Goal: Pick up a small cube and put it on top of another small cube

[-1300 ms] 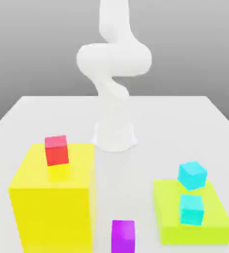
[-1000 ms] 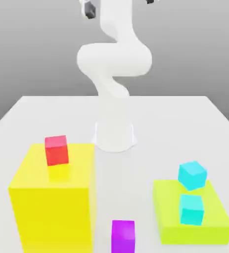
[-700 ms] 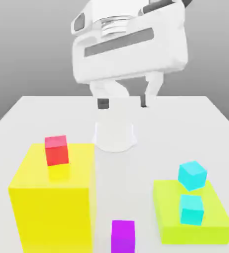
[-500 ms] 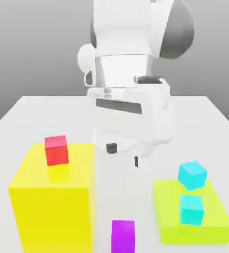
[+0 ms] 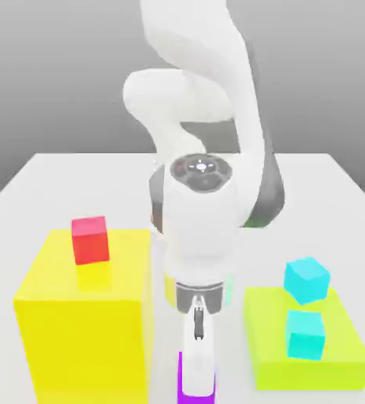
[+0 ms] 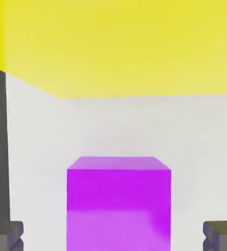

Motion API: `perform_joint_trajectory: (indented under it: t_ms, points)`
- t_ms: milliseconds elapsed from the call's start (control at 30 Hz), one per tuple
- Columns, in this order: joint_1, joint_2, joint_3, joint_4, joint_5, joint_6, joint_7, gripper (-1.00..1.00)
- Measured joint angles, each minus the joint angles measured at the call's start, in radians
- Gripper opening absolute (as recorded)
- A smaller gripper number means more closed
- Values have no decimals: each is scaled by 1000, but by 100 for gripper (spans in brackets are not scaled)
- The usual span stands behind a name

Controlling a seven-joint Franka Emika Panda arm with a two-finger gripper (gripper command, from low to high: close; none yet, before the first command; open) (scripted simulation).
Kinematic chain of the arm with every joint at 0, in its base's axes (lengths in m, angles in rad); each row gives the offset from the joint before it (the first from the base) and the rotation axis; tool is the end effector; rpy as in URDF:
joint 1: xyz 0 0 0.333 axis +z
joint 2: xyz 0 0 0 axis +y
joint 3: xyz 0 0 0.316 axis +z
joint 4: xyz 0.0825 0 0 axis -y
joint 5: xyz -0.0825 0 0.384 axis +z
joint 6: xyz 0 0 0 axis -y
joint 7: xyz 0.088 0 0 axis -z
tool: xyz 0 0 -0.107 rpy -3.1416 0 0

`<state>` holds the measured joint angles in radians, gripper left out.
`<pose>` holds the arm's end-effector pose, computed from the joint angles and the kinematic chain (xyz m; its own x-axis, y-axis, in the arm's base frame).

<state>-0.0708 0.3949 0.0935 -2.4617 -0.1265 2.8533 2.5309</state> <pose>0.4721 0.0210 0.1413 -0.7334 -0.6798 -0.0004 -0.6798 0.7334 -0.0002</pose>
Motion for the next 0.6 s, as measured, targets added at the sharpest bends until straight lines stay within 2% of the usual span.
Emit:
perform_joint_trajectory:
  t_ms: [233, 400, 600]
  points:
    - [4, 8, -4, 1, -1, 9, 2, -100]
    - [-18, -146, 31, -27, 51, -116, -34, -100]
    - [44, -272, 116, -12, 135, -256, 39, -100]
